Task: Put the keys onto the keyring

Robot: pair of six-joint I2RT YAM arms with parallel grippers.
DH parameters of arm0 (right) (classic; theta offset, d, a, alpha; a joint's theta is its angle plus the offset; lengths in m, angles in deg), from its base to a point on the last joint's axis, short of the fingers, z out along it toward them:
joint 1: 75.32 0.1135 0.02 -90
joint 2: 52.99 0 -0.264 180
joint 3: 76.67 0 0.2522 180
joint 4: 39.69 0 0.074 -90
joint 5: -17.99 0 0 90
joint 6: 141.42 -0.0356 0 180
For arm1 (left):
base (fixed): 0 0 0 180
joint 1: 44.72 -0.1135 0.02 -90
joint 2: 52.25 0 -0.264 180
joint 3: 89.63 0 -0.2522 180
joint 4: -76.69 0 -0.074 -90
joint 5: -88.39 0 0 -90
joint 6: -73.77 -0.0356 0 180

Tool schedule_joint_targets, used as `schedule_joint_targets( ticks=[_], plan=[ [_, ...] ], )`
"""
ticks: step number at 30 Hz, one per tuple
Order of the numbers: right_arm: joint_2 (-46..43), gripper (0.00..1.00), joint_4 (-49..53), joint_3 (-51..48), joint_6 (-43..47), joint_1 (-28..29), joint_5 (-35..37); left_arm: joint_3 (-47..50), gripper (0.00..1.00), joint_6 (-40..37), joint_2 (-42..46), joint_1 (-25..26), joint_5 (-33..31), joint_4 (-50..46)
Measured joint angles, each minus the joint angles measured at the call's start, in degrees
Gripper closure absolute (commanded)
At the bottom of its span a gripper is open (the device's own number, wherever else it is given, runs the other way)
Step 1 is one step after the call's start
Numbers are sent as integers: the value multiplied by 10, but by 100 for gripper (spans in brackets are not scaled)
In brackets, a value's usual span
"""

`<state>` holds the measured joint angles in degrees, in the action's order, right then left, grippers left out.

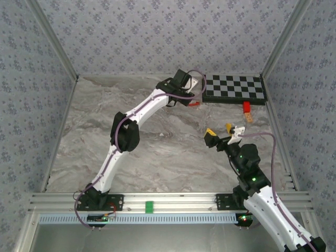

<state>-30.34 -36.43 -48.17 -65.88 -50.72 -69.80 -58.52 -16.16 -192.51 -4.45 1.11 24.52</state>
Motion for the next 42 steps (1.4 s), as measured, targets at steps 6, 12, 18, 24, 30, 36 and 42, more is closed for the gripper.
schedule_joint_targets(
  ticks=[6,12,18,24,30,36,42],
  plan=[
    [2,1,-4,-2,0,0,0,92,100,11,19,0,0,26],
    [5,1,-4,-5,0,-2,0,166,100,19,49,0,0,28],
    [8,1,-5,-5,0,-3,0,193,100,20,80,0,0,28],
    [8,0,-5,-6,-1,-4,0,204,100,20,93,-2,0,18],
    [8,1,-6,-7,-1,-4,-1,224,100,20,93,-4,5,-20],
    [8,1,-9,-7,-1,-6,-3,226,100,20,93,-7,7,-46],
    [8,1,-9,-9,-1,-7,-5,227,100,22,93,-13,20,-75]
  ],
)
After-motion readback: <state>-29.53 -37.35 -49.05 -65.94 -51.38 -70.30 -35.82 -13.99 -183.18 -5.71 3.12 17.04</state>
